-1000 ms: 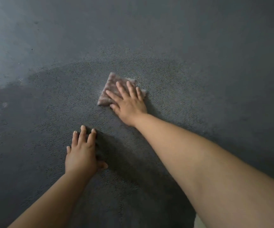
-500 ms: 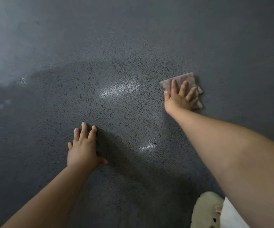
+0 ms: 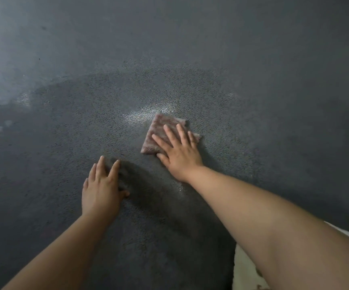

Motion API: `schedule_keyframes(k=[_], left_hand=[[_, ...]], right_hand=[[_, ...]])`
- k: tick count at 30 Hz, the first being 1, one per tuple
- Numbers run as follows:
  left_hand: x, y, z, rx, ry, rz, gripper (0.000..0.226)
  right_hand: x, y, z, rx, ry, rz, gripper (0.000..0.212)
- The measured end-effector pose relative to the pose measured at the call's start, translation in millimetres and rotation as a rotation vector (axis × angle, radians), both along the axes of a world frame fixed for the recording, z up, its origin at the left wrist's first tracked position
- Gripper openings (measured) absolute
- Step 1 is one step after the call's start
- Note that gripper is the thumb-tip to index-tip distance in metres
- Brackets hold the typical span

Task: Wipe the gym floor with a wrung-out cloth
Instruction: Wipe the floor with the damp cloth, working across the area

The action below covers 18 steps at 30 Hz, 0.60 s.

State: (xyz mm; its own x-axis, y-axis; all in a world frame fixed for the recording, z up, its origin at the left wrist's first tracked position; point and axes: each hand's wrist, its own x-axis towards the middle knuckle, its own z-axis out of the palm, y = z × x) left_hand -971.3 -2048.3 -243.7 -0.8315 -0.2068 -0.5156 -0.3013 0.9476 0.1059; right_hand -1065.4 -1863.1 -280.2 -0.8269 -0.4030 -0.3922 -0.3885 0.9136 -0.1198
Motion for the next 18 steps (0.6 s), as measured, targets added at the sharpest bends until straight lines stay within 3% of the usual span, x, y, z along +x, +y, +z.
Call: schedule_keyframes(k=[5,10,13,18], left_hand=[[19.1,22.3,5.0,0.061,-0.033,-0.101,0.065],[35.2,43.1,8.1,0.116,-0.110,-0.159,0.062],[37.1,48.2,8.7,0.136,-0.127,-0.136,0.062],[43.2,54.1,10.1,0.187,-0.086,-0.067,0.063]], right_hand=[[-12.6,92.3,2.9,0.109,-0.011,-0.422,0.057],[2.4,137.7,7.9,0.137,-0.087,-0.881,0.055],[15.0,110.9,9.4,0.113,-0.086,-0.846,0.054],[83.3,39.3,9.0,0.008,-0.074,-0.435,0.054]])
